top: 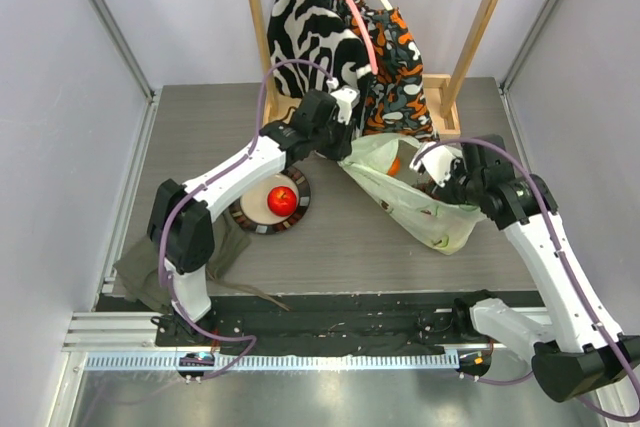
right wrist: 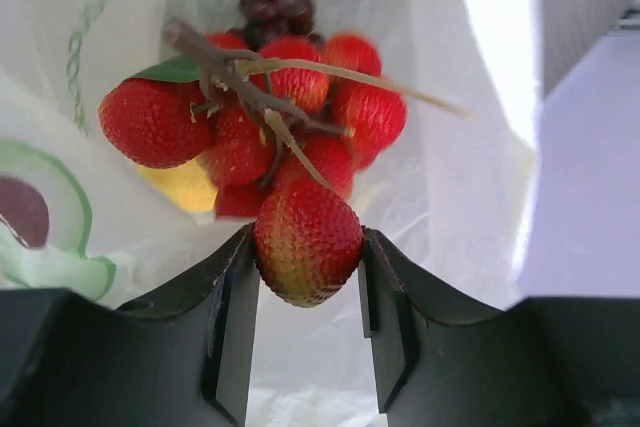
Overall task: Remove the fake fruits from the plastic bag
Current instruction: Take out the fake fruit from the plastic bag, then place the fake fruit on the plate.
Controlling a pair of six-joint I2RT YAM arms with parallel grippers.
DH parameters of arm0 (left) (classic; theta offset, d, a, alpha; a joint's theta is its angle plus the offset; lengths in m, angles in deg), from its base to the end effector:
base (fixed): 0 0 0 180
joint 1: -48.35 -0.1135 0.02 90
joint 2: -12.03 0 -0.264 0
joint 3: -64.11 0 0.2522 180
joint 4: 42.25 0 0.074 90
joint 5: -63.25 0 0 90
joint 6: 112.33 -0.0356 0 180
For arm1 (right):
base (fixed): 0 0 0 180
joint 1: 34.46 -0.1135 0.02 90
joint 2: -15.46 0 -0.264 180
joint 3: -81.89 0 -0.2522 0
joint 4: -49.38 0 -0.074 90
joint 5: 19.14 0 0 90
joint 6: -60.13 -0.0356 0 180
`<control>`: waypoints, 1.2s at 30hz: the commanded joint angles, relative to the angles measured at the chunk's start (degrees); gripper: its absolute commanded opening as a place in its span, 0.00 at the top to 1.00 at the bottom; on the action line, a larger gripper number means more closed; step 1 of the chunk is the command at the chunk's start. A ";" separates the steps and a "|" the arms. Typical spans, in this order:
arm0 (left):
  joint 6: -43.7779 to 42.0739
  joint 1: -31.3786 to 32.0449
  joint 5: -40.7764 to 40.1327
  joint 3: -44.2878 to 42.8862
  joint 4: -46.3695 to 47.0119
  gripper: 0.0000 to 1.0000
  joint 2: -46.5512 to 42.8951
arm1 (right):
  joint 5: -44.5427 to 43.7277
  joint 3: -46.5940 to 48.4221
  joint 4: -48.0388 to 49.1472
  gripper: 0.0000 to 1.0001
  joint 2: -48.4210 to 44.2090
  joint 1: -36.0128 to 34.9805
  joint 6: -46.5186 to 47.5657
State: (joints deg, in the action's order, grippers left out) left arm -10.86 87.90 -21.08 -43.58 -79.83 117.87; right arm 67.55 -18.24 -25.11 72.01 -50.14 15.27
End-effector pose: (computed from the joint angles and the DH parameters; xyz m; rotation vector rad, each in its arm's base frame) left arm 0.3316 -0.2784 0.3117 0.6031 2.1755 -0.5990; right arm 0.1688 0.0453 0.3483 -1.2359 2.1556 -0.2921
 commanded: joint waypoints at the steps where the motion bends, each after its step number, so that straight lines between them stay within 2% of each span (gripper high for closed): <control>1: -0.74 -0.35 2.67 3.57 1.66 0.63 -2.92 | -3.02 10.15 7.99 0.75 1.35 0.21 -7.59; 3: -1.00 -0.35 5.04 4.54 1.84 0.56 -3.97 | -1.80 13.51 11.24 0.74 2.76 0.13 -9.98; 4: -1.27 -0.35 5.75 4.55 1.67 0.49 -4.41 | -1.00 17.00 12.20 0.74 3.38 0.21 -12.34; 7: -2.67 -0.35 7.16 3.24 1.05 0.38 -6.51 | 4.78 24.56 14.58 0.74 7.42 0.13 -14.82; 9: -5.38 -0.35 7.51 1.83 0.35 0.33 -7.75 | 5.68 28.36 14.85 0.73 10.84 0.21 -16.40; 10: -6.36 -0.44 7.08 0.08 -1.57 0.29 -8.80 | 5.68 31.60 14.76 0.74 11.81 0.21 -16.58; 12: -8.73 -0.61 5.59 -1.51 -3.95 0.27 -10.12 | 6.73 34.16 14.32 0.74 13.23 0.21 -16.06; 15: -9.62 -1.75 4.88 -2.92 -8.87 0.13 -14.86 | 11.03 40.22 13.10 0.73 14.54 0.21 -18.15; 16: -9.97 -2.19 5.22 -2.66 -9.75 0.11 -16.44 | 13.22 43.63 12.31 0.73 15.24 0.21 -19.21; 19: -10.41 -4.91 4.17 -0.30 -11.52 0.09 -22.86 | 18.41 47.70 8.62 0.73 17.09 0.04 -21.85; 22: -9.01 -11.41 3.21 3.66 -11.34 0.09 -28.75 | 22.99 48.15 7.03 0.72 17.54 -2.68 -21.94; 26: -6.02 -22.92 0.83 7.79 -9.07 0.10 -33.41 | 24.05 48.42 6.59 0.72 19.82 -12.14 -20.10; 31: 0.92 -35.48 4.78 11.57 -5.28 0.12 -37.81 | 23.18 47.10 11.31 0.73 25.34 -22.10 -16.59; 36: 1.28 -41.37 5.84 14.29 -5.98 0.12 -43.42 | 21.78 42.18 22.20 0.73 31.67 -25.97 -15.52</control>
State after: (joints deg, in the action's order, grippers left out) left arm -11.67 49.96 -17.60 -30.01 -88.02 80.76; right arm 89.93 26.30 -14.53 100.16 -74.29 -1.78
